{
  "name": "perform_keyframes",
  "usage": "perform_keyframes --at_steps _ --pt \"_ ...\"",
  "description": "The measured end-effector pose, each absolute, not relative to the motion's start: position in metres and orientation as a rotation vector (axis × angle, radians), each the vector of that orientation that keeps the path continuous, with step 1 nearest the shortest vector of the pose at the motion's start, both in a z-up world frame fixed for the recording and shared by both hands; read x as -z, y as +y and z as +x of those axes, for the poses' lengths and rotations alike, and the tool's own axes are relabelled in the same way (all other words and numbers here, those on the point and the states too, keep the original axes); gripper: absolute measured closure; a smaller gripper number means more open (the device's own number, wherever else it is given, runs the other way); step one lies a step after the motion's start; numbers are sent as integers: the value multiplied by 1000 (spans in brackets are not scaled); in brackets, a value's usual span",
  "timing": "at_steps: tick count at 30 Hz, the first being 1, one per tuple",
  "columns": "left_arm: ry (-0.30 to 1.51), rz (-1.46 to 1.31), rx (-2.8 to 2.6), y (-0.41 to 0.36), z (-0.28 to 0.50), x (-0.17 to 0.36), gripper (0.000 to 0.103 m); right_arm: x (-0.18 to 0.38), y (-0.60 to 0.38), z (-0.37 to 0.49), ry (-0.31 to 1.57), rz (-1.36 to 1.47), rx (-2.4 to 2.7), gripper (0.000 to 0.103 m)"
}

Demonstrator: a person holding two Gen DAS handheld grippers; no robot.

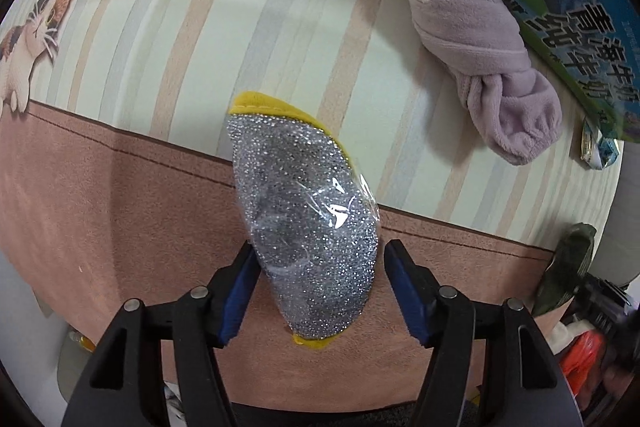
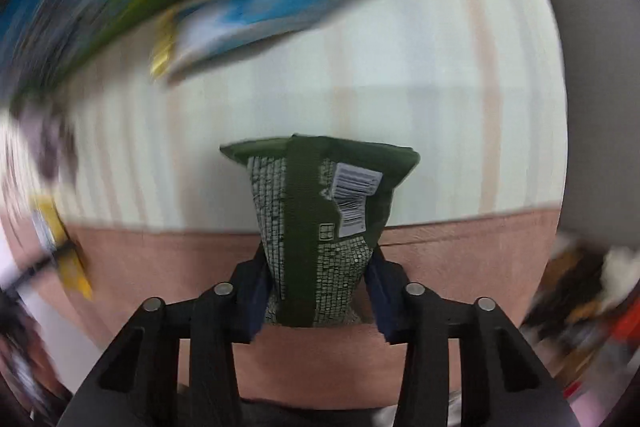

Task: Organize soft objects
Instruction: 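Place the sponge and green bag into the box and open both tools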

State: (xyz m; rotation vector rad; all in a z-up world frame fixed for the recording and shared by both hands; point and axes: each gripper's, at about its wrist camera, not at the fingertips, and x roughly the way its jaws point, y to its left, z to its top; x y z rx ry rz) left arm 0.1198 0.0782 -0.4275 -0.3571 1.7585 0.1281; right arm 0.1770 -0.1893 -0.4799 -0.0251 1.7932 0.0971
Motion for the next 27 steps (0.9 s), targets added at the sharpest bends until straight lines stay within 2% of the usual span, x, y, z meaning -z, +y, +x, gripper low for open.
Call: perform_keyframes --at_steps 3,7,8,10,12,14,16,19,21,27 --pt "1765 -315 -124 74 120 430 41 477 -166 166 1782 -149 -145 64" --pt "1779 -241 -147 63 123 429 43 487 -149 159 1791 -107 -120 56" --pt "1777 -198 -161 60 125 429 45 494 -142 158 1804 -91 -112 56" --pt "1762 -181 -153 54 127 425 58 502 -141 158 1806 -73 -102 56" --pt "1762 -147 -156 47 129 424 60 504 -135 159 1808 -65 -99 56" --pt "1760 -137 -150 43 129 421 61 500 -135 159 1805 -78 -104 59" --pt "1745 -135 -137 38 127 410 61 494 -132 159 1793 -80 -109 65" --pt "1688 -164 -78 27 129 370 61 463 -135 159 1771 -16 -162 66" --pt "1609 -185 -19 17 137 325 61 429 -130 163 1737 18 -215 67" --pt "1450 -254 114 0 196 220 61 305 -122 189 1558 98 -375 67"
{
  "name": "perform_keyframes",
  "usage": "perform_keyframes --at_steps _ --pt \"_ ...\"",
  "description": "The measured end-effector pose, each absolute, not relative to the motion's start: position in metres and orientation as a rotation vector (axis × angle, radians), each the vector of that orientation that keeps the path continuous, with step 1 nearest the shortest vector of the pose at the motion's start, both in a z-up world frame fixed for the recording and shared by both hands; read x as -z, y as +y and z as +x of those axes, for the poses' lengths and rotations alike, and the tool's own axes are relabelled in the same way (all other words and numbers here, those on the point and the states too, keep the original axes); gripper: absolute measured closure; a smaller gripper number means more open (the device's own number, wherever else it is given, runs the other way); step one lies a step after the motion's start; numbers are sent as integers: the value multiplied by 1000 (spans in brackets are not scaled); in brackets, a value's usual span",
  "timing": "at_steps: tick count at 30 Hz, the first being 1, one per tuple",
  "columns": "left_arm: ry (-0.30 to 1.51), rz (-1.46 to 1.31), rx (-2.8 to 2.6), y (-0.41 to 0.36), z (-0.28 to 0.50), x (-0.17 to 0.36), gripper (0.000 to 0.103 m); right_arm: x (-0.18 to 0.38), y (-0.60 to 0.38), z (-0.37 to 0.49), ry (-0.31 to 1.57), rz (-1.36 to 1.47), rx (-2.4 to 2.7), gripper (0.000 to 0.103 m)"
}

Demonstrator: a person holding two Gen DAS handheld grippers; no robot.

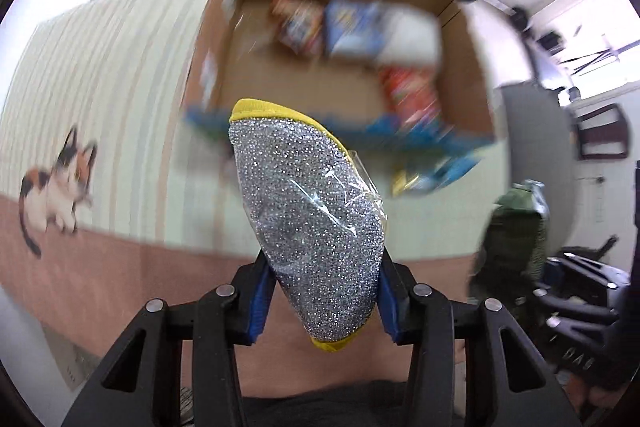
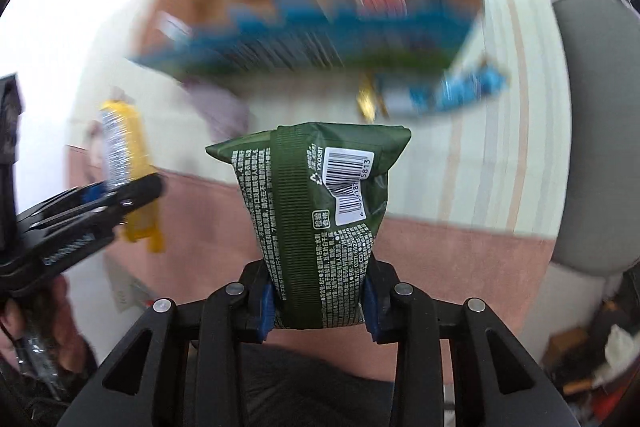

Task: Organize soft objects
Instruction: 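Place the sponge and green bag into the box and open both tools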

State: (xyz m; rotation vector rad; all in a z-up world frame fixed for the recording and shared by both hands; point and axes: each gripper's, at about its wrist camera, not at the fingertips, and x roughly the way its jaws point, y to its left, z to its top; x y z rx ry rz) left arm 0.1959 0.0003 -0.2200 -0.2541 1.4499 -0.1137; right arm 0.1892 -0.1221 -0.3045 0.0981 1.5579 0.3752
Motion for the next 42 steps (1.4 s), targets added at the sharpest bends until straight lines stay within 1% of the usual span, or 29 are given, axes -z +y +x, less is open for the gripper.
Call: perform_keyframes --at_steps 3,5,9,12,15,17,21,27,28,31,33,34,35,36,37,39,41,42 --pt "1416 -259 146 -4 238 192 61 254 -115 224 1468 85 -420 67" --pt "1398 -235 130 -4 260 187 61 231 -108 251 1430 43 -427 67" --pt "1442 -243 99 7 323 208 61 226 -94 306 1404 -12 -414 67" --pt "1534 -299 82 16 360 248 61 253 -88 343 1450 -19 -403 67" --pt "1644 -390 87 20 382 294 61 294 -79 367 1517 -5 -393 67" --pt "1702 -434 83 21 389 323 61 321 -73 378 1560 -4 -384 67" --pt "1776 -493 74 22 393 358 61 365 -67 388 1633 12 -374 67" --pt "1822 -482 89 15 394 380 61 399 -66 394 1687 -9 -356 67" --pt "1831 -474 96 13 394 382 59 402 -66 394 1690 -16 -353 67" --pt "1864 -426 89 10 392 384 57 412 -63 396 1706 -26 -356 66" --pt "1853 -393 61 7 387 375 57 422 -60 398 1743 -30 -359 65" --pt "1843 -384 65 8 386 371 56 425 -59 400 1758 -37 -349 61" --pt "1825 -359 59 8 385 362 52 424 -58 401 1756 -47 -343 53" --pt "1809 -347 61 9 385 356 40 419 -59 402 1740 -47 -338 31" --pt "1787 -334 63 9 384 349 28 416 -61 403 1727 -47 -328 14" --pt "1736 -305 51 12 380 330 18 406 -65 404 1709 -33 -319 13" --pt "1696 -292 33 15 375 317 16 396 -71 403 1691 -10 -311 13" --pt "1666 -280 20 16 370 307 12 392 -73 402 1687 -12 -306 13"
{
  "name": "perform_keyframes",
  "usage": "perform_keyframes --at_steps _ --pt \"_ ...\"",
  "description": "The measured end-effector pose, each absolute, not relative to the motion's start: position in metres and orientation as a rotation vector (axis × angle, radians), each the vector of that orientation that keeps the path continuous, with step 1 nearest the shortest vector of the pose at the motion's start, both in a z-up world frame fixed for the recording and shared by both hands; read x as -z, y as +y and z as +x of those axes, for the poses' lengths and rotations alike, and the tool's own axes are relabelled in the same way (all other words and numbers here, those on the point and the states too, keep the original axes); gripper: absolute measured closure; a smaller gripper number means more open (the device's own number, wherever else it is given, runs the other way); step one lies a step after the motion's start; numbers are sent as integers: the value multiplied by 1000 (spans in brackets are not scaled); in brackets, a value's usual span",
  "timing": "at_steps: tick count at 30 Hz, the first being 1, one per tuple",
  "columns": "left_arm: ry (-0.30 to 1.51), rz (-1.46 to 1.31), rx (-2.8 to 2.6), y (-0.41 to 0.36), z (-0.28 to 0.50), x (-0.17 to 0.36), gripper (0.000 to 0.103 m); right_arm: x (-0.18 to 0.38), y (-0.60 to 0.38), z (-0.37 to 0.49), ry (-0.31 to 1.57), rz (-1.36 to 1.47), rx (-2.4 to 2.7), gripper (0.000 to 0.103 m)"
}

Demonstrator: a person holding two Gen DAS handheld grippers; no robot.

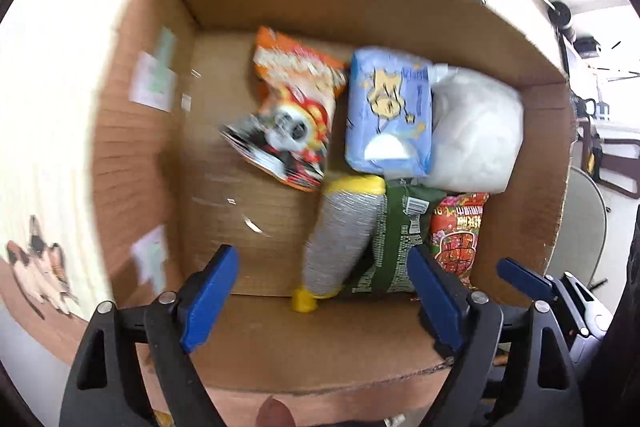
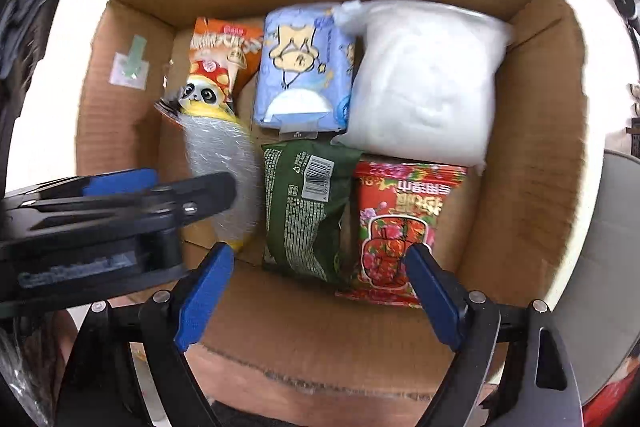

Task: Organize soft objects
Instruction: 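Place the sponge and green bag into the box and open both tools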

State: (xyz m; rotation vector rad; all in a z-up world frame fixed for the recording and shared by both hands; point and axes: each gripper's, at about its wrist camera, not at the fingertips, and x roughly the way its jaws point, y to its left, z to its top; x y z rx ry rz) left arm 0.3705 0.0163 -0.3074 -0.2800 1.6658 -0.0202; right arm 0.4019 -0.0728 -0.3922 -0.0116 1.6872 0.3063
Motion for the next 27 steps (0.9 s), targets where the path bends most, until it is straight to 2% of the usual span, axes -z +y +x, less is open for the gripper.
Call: perform_keyframes --at_steps 2,4,9,14,23,27 --pt "1622 -246 -1 18 363 293 5 381 -76 398 1658 -30 -289 11" --pt "1571 -199 -26 21 353 276 4 370 -77 394 1610 -67 -271 0" --pt "1435 -120 -97 26 342 239 4 341 -78 380 1473 -126 -223 0" --pt "1367 -114 -125 37 330 225 3 315 -82 363 1390 -103 -231 0" --pt "1281 -140 -219 51 291 213 3 289 -91 333 1320 -10 -221 0" --pt "1302 -175 -260 73 263 222 3 285 -105 305 1190 45 -178 0"
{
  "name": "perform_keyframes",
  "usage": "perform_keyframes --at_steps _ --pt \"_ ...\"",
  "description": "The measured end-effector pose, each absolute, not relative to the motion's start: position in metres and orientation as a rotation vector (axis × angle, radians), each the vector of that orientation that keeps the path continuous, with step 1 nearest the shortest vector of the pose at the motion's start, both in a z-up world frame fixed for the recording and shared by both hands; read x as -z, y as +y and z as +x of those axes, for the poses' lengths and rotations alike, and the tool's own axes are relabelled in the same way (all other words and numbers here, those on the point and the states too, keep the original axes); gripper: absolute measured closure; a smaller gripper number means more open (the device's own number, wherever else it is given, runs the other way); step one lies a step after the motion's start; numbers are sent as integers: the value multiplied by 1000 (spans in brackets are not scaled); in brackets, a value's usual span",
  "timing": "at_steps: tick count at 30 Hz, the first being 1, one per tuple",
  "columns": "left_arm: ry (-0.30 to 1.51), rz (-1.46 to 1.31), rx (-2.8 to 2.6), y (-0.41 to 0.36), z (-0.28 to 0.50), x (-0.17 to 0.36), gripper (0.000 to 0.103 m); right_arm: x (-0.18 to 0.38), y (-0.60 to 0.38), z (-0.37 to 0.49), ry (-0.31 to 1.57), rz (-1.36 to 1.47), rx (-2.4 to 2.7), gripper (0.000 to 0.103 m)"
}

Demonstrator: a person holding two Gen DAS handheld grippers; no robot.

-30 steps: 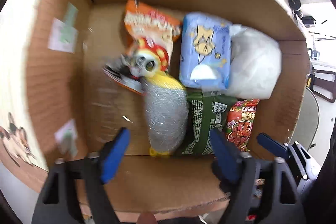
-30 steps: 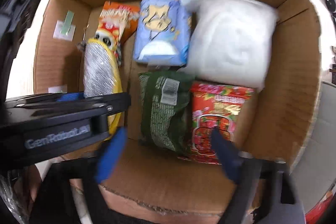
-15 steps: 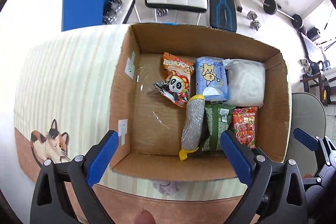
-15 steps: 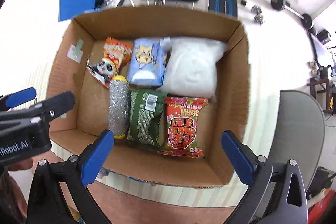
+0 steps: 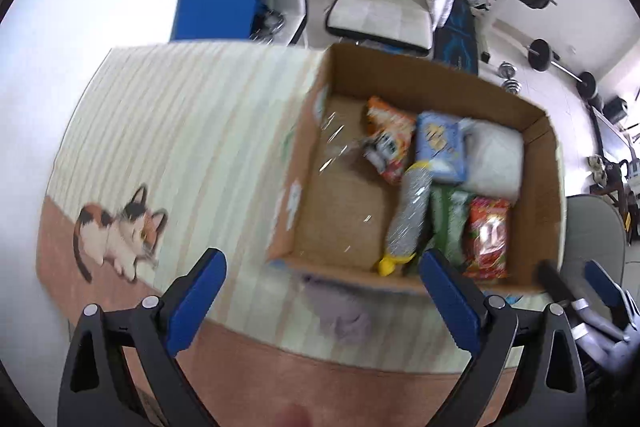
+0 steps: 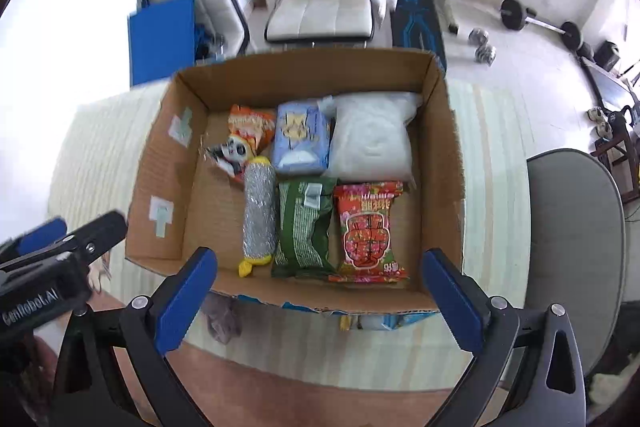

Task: Organize soft objects
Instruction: 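Grasp the lilac sock with left tool while right tool grasps the blue stick snack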

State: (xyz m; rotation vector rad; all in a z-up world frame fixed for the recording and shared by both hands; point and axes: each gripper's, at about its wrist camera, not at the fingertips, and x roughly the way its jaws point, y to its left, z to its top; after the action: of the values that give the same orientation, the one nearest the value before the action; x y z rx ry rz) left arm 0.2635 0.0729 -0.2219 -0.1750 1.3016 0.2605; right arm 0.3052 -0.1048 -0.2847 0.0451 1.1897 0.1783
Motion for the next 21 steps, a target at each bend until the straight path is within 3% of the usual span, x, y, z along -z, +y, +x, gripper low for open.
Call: perform_keyframes --at_steps 8,11,13,16,21 --pt "1528 -266 -188 86 221 312 4 343 -201 237 1283 562 62 0" --pt "1555 -251 -162 74 221 332 4 382 -214 222 1350 657 113 11" --pt "1557 -261 -152 71 224 342 4 403 -217 215 1363 689 142 27" --pt "1562 -252 -157 64 233 357 4 429 -216 219 1363 701 171 36" --pt "1557 -274 -192 61 242 373 4 453 -220 241 1326 741 200 37"
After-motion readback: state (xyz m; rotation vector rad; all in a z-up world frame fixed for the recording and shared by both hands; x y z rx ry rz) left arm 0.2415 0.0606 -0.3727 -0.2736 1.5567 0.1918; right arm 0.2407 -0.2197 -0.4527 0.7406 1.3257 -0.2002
